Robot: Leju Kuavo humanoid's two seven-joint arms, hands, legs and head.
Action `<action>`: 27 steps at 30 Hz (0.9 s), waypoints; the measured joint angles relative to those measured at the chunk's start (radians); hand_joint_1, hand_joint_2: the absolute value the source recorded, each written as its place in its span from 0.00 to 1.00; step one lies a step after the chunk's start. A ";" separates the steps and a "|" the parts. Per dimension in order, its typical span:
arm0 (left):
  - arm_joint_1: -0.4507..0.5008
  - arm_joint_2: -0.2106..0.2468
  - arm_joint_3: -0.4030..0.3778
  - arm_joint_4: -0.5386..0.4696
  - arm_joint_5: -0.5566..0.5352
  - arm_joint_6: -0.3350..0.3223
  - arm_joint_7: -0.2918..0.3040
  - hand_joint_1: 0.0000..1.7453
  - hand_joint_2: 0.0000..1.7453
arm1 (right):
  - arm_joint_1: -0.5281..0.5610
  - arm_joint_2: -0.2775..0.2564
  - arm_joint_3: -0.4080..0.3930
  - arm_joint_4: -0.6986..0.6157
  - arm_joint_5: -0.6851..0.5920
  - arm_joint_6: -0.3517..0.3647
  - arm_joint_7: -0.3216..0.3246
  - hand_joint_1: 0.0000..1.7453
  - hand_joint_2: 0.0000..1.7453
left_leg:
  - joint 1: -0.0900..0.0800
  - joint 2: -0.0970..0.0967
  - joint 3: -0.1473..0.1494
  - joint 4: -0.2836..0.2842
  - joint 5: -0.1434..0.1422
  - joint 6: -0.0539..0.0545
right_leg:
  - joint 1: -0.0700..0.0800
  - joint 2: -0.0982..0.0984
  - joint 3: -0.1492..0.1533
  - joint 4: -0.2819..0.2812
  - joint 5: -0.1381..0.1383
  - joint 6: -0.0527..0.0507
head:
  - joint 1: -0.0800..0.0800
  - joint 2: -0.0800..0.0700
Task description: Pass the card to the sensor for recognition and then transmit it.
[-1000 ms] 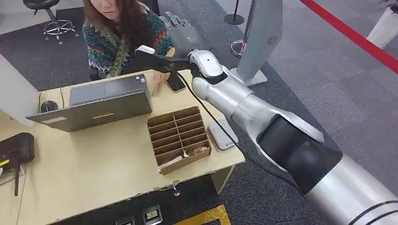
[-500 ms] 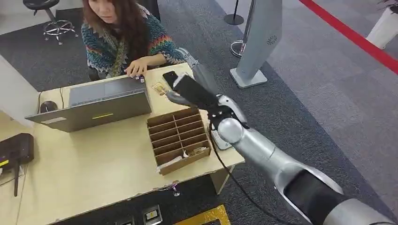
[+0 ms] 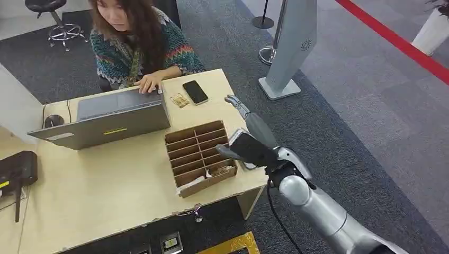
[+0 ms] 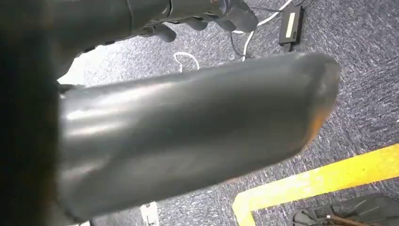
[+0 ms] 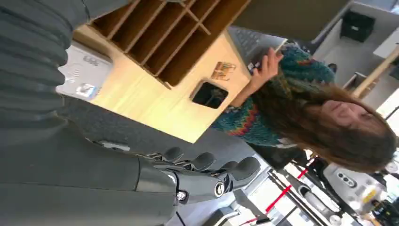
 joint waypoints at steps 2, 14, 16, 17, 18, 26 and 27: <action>-0.003 0.001 0.000 0.000 -0.005 0.000 0.006 0.00 0.00 | 0.029 -0.005 -0.008 -0.019 0.035 0.013 0.015 0.00 1.00 | 0.000 0.000 0.000 0.000 0.000 0.000 | 0.000 0.000 0.000 0.000 0.000 0.000 | 0.000 0.000; -0.017 0.007 0.000 0.000 -0.012 -0.003 0.025 0.00 0.00 | 0.098 -0.020 0.024 -0.075 0.242 0.200 0.134 0.00 1.00 | 0.000 0.000 0.000 0.000 0.000 0.000 | 0.000 0.001 0.000 0.000 0.000 0.000 | 0.000 0.000; -0.017 0.008 0.000 0.000 -0.011 -0.003 0.025 0.00 0.00 | 0.097 -0.022 0.045 -0.078 0.270 0.223 0.148 0.00 1.00 | 0.000 0.000 0.000 0.000 0.000 0.000 | 0.000 0.001 0.000 0.000 0.000 0.000 | 0.000 0.000; -0.017 0.007 0.000 0.000 -0.011 -0.003 0.025 0.00 0.00 | 0.096 -0.024 0.056 -0.078 0.283 0.233 0.154 0.00 1.00 | 0.000 0.000 -0.001 0.000 0.000 0.000 | 0.000 0.001 0.000 0.000 0.000 0.000 | 0.000 0.000; -0.017 0.008 0.000 0.000 -0.011 -0.003 0.025 0.00 0.00 | 0.096 -0.024 0.066 -0.078 0.292 0.238 0.157 0.00 1.00 | 0.000 0.000 -0.001 0.000 0.000 0.000 | 0.000 0.001 0.000 0.000 0.000 0.000 | 0.000 0.000; -0.020 0.007 0.000 0.000 -0.008 -0.003 0.026 0.00 0.00 | 0.074 -0.024 0.162 -0.065 0.440 0.261 0.213 0.00 1.00 | 0.000 0.000 -0.001 0.000 0.000 0.000 | 0.000 0.001 0.000 0.000 0.000 0.000 | 0.000 0.000; -0.020 0.007 0.000 0.000 -0.008 -0.003 0.026 0.00 0.00 | 0.071 -0.024 0.175 -0.062 0.459 0.260 0.222 0.00 1.00 | 0.000 0.000 -0.001 0.000 0.000 0.000 | 0.000 0.001 0.000 0.000 0.000 0.000 | 0.000 0.000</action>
